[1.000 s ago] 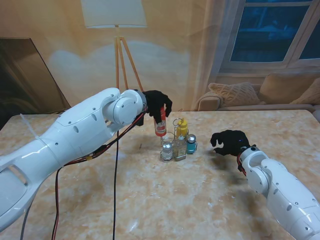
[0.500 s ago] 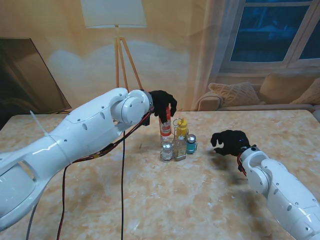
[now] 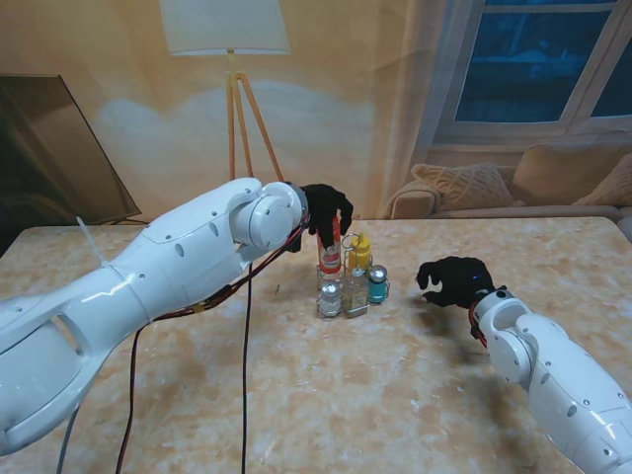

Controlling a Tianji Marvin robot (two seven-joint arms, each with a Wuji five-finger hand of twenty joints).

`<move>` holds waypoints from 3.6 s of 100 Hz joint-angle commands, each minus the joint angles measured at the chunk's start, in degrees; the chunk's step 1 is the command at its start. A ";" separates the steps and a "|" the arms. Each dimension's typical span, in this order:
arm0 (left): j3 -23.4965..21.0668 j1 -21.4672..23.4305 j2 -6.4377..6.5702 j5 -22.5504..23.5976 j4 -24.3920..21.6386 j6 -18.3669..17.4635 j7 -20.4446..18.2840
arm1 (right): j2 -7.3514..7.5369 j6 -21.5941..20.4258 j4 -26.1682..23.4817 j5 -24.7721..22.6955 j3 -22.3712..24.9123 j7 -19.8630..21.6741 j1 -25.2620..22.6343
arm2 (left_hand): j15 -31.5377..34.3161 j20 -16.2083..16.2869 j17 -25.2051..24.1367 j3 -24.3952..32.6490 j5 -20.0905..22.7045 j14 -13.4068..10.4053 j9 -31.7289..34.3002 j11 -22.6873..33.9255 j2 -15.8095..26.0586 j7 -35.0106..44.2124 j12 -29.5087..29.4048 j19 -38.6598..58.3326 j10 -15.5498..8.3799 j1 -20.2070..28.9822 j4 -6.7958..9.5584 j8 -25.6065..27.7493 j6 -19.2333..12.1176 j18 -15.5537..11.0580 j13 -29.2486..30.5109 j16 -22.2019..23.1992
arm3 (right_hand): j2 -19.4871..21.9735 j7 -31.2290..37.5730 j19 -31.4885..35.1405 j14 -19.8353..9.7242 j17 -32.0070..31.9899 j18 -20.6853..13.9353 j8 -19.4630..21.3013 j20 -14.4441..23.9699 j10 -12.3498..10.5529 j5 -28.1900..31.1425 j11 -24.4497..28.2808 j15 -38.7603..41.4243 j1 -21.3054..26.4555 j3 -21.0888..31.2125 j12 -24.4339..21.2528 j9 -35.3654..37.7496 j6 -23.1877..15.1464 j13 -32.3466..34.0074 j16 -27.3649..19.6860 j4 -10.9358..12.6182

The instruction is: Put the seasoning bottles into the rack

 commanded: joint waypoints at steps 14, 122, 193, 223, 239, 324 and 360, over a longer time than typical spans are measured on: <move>0.63 -0.31 -1.29 -0.42 1.23 0.08 -0.14 | -0.20 -0.27 -0.23 -0.26 -0.05 0.75 -0.55 | 2.87 -0.53 -0.27 4.61 2.91 -3.52 5.24 7.08 5.99 8.04 3.57 0.53 -1.52 8.15 2.05 3.89 3.60 -2.56 2.20 1.02 | -1.34 1.01 1.25 -0.67 -0.25 0.15 -0.22 -0.86 -0.34 0.87 0.25 0.96 1.19 0.58 1.53 0.64 -0.36 0.34 1.40 -0.27; 3.80 0.14 -5.09 -0.81 8.08 -0.93 2.13 | -0.20 -0.31 -0.20 -0.33 0.09 0.50 -0.64 | 2.65 -1.07 -0.79 4.51 2.65 -3.24 4.88 7.27 6.01 8.37 3.60 0.58 -1.46 8.26 1.91 3.51 3.80 -2.39 1.81 1.12 | -1.29 1.00 1.22 -0.77 -0.36 0.19 -0.23 -0.87 -0.28 0.85 0.31 0.98 1.24 0.50 1.55 0.66 -0.25 0.37 1.40 -0.24; 4.89 1.35 -7.42 -1.19 12.63 -0.87 3.94 | -0.20 -0.32 -0.17 -0.36 0.08 0.41 -0.64 | 1.07 -2.01 -2.64 3.77 2.10 -2.10 1.28 9.47 6.58 6.22 -0.06 -0.20 -0.57 6.00 1.34 1.46 4.86 -1.87 -0.40 -0.09 | -1.38 0.97 1.28 -0.71 -0.30 0.23 -0.26 -0.84 -0.27 0.78 0.29 1.00 1.25 0.55 1.53 0.62 -0.26 0.37 1.42 -0.26; 5.04 1.34 -7.50 -1.06 13.03 -1.30 3.99 | -0.20 -0.26 -0.12 -0.34 0.00 0.45 -0.58 | -2.17 -3.94 -7.25 6.67 1.32 0.02 -8.11 13.45 8.04 -6.08 -14.03 -3.75 1.56 0.28 1.23 0.42 9.13 -0.93 -6.60 -7.63 | -1.49 0.96 1.24 -0.73 -0.33 0.23 -0.27 -0.85 -0.25 0.79 0.30 0.97 1.27 0.65 1.54 0.68 -0.33 0.35 1.41 -0.28; 5.11 1.32 -7.43 -0.73 13.08 -1.45 4.13 | -0.21 -0.25 -0.09 -0.30 -0.04 0.46 -0.53 | -4.64 -5.02 -10.22 10.74 1.37 1.41 -11.15 10.70 11.19 -15.35 -16.43 -5.99 2.62 -4.66 5.42 -0.97 11.80 -0.25 -10.44 -10.03 | -1.50 0.95 1.22 -0.77 -0.33 0.24 -0.28 -0.86 -0.30 0.74 0.30 1.01 1.28 0.71 1.56 0.70 -0.30 0.39 1.42 -0.30; 4.71 1.31 -5.25 0.32 10.65 -3.62 3.17 | -0.18 -0.31 -0.06 -0.50 -0.01 0.29 -0.55 | -15.18 -9.61 -24.56 10.34 -3.98 8.06 -20.33 -3.32 12.15 -36.96 -28.24 -17.40 7.81 -14.35 6.88 -9.50 15.80 6.30 -26.90 -21.85 | -2.20 0.99 1.21 -0.85 -0.30 0.26 -0.31 -0.89 -0.40 0.77 0.25 0.94 1.25 1.21 1.60 0.71 -0.44 0.47 1.39 -0.49; 3.01 1.45 -1.44 0.77 4.78 -4.53 0.14 | -0.17 -0.25 -0.14 -0.62 0.17 0.14 -0.74 | -15.23 -10.79 -25.11 11.57 -2.95 8.22 -20.14 -3.96 10.37 -37.39 -28.51 -18.36 7.76 -15.09 6.55 -9.35 15.19 6.83 -27.51 -22.47 | -2.29 0.99 1.18 -0.87 -0.38 0.33 -0.34 -0.91 -0.42 0.72 0.22 0.90 1.23 1.40 1.61 0.68 -0.42 0.48 1.39 -0.56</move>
